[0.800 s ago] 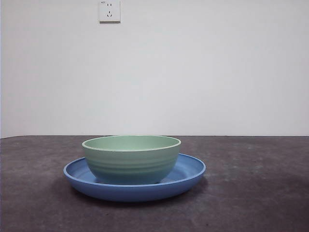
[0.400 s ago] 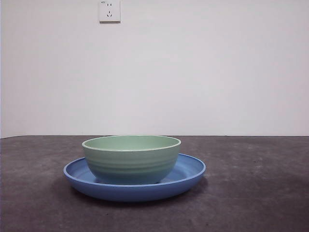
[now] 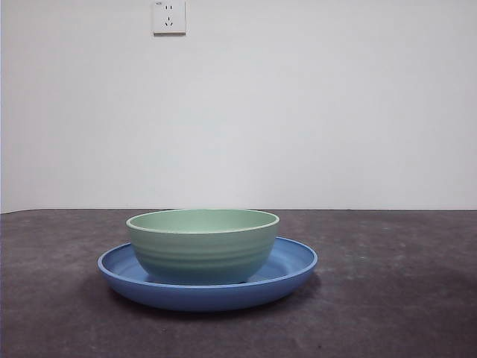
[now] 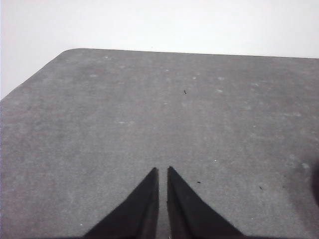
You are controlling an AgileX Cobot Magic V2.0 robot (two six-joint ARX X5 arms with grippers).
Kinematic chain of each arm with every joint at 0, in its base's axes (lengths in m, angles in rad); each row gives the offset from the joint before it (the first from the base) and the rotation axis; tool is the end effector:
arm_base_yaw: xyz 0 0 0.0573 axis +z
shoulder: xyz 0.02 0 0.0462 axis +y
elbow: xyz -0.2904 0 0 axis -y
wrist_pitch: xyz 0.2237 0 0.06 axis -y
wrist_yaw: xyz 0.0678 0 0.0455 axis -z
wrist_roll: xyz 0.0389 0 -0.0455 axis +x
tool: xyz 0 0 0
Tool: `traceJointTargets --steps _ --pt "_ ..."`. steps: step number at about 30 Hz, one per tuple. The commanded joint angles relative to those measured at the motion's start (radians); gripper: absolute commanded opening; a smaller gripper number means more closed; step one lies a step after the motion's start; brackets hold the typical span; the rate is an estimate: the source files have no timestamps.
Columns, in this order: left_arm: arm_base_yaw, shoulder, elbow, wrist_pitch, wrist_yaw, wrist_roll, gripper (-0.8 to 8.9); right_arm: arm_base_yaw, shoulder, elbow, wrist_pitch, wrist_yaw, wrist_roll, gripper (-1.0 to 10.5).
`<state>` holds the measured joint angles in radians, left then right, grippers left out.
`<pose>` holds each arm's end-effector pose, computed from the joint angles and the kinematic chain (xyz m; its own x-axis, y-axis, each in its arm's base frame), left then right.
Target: Place the green bowl on the blue plate
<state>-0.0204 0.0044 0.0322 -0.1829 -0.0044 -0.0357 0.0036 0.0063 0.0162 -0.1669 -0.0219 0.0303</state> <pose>0.0570 -0.0010 0.1545 0.9879 -0.0158 -0.1545 0.0105 0.9993 -0.0346 0.0581 0.0011 0.1509 0.9874 0.0255 -0.1563 -0.0205 0.9992 0.0333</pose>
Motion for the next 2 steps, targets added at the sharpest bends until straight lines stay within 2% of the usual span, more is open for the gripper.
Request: traceJointTargets --steps 1,2 --pt "0.0 -0.001 -0.021 -0.007 -0.006 0.008 0.27 -0.002 -0.003 -0.005 0.013 0.004 0.01 0.1" --pt "0.001 -0.001 -0.021 -0.007 -0.006 0.008 0.27 -0.002 -0.003 -0.005 0.013 0.004 0.01 0.1"
